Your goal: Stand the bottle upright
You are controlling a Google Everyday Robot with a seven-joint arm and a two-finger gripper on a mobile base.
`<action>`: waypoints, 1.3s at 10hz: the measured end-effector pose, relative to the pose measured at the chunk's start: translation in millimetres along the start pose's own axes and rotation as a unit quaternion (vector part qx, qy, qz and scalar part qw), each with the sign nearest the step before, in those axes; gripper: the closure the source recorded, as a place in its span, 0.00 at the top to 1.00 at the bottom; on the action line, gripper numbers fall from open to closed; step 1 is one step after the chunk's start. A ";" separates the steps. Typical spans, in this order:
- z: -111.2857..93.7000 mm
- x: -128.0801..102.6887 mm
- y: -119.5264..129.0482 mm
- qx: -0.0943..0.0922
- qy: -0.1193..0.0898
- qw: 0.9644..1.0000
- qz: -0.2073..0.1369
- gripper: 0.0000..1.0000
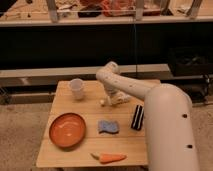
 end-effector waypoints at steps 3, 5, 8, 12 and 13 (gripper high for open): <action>-11.4 5.6 6.7 0.028 -0.038 0.999 -0.004 0.37; -30.9 14.6 17.6 0.059 -0.075 0.995 -0.002 0.37; -65.8 36.5 29.5 0.095 -0.114 0.989 0.010 0.37; -118.3 54.1 43.5 0.148 -0.192 0.970 0.008 0.37; -120.6 52.7 42.4 0.161 -0.237 0.958 -0.004 0.37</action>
